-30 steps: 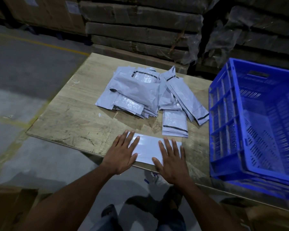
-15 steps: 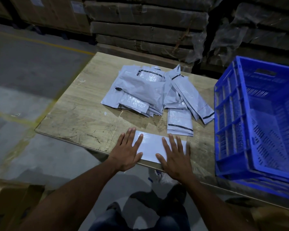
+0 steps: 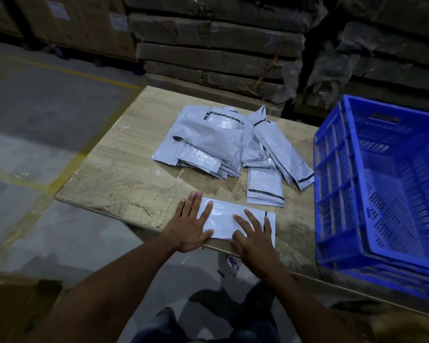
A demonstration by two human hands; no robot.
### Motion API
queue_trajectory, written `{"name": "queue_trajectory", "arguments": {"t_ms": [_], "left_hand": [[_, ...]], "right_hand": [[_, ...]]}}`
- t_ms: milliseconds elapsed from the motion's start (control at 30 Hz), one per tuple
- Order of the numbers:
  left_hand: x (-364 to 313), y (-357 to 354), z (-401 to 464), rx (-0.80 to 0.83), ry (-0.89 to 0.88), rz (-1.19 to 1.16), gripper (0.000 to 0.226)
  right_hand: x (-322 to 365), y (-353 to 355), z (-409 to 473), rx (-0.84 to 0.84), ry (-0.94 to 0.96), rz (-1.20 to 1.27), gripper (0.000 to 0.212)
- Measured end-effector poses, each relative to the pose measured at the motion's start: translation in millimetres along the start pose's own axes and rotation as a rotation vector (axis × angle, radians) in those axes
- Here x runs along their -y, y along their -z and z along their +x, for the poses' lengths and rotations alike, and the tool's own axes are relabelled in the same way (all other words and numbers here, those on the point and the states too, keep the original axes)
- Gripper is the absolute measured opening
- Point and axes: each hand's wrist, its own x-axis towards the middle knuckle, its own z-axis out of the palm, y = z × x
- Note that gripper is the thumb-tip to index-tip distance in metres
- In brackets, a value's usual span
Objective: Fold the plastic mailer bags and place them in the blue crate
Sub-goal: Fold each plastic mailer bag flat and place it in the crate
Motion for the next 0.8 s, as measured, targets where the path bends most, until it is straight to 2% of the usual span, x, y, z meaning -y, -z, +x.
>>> {"name": "queue_trajectory", "arguments": {"t_ms": [100, 133, 233, 300, 367, 433, 500, 600, 700, 800], "left_hand": [[0.7, -1.9, -8.9, -0.057, -0.051, -0.084, 0.103], [2.6, -4.7, -11.4, -0.086, -0.076, -0.070, 0.100], [8.1, -14.6, -13.9, -0.150, -0.108, -0.043, 0.068], [6.2, -11.5, -12.5, -0.131, -0.075, -0.137, 0.069], [5.4, -7.3, -13.8, -0.143, -0.088, -0.195, 0.064], [4.2, -3.5, -16.8, -0.134, -0.118, -0.214, 0.064], [2.3, -1.6, -19.7, -0.145, -0.141, -0.244, 0.071], [5.2, -6.3, -18.3, -0.216, -0.083, -0.397, 0.066], [10.8, -18.4, -20.6, -0.285, 0.055, -0.478, 0.091], [8.5, -22.4, -18.9, -0.185, 0.152, -0.299, 0.094]], "right_hand": [[1.0, 5.8, 4.3, -0.036, -0.036, -0.021, 0.011], [1.6, 8.3, 7.8, -0.056, -0.051, 0.001, 0.012], [3.4, 14.0, 11.7, -0.148, -0.004, 0.048, 0.014], [3.4, 18.1, 3.8, -0.197, 0.140, 0.021, 0.017], [4.6, 23.6, -3.2, -0.216, 0.380, -0.041, 0.032], [7.3, 28.3, -5.6, -0.147, 0.514, -0.129, 0.028], [8.0, 26.7, -0.9, -0.042, 0.485, -0.173, 0.018], [0.0, 33.9, 17.0, 0.045, 0.402, -0.062, 0.037], [-7.0, 58.4, 27.6, -0.016, 0.389, -0.010, 0.019], [-15.6, 83.5, 29.3, -0.082, 0.297, 0.082, 0.018]]}}
